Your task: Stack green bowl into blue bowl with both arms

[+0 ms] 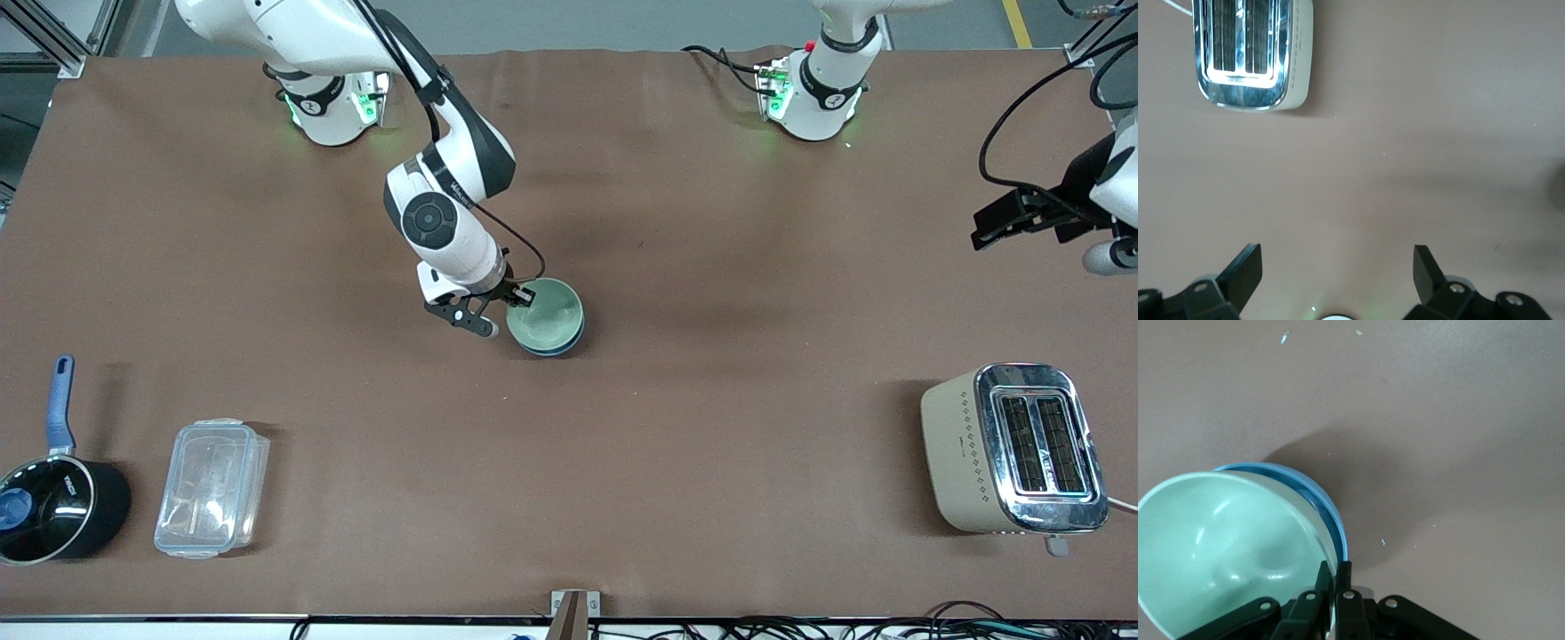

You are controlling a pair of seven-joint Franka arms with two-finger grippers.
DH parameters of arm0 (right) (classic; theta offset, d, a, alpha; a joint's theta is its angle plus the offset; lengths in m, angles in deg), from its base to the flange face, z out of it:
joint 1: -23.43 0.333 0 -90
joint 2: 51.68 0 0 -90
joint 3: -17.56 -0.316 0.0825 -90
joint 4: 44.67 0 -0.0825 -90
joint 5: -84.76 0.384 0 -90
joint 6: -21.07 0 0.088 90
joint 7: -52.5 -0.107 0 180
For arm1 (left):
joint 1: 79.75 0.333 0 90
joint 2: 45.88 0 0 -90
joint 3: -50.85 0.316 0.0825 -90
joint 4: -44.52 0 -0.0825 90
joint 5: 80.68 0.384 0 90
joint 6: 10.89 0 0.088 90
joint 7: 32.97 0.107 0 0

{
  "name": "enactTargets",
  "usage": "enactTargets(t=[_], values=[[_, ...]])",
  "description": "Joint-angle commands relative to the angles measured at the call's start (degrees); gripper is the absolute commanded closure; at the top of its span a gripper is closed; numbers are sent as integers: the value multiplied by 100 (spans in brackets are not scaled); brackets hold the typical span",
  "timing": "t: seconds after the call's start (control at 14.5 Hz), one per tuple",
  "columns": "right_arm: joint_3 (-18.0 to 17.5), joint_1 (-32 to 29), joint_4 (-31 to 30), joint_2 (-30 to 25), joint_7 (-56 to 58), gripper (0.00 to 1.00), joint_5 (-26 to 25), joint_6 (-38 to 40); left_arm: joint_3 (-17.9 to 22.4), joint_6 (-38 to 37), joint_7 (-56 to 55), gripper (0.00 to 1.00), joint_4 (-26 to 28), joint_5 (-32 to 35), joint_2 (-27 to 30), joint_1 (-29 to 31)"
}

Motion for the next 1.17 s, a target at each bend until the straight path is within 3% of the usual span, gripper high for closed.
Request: enactTargets(t=[0.0,0.28,0.34,0.48,0.76,0.97,1.1], values=[[-18,-21,-7,-7,11,96,96,26,95,267,70,0,895,-110,689,-75],[-18,-12,2,-7,-15,24,96,61,86,383,87,0,1092,-136,867,-14],[-18,-12,2,-7,-15,18,96,61,86,383,87,0,1048,-128,858,-22],[-9,-38,2,-24,-6,17,96,88,60,374,78,0,1047,-127,858,-23],[26,-634,2,-593,194,1,52,596,16,374,87,0,994,-119,841,-66],[52,-1442,-7,-1297,1422,0,-54,1124,7,374,96,0,968,-127,832,-32],[52,-2083,-7,-1692,2449,0,-630,1553,16,374,96,0,898,-127,753,-23]])
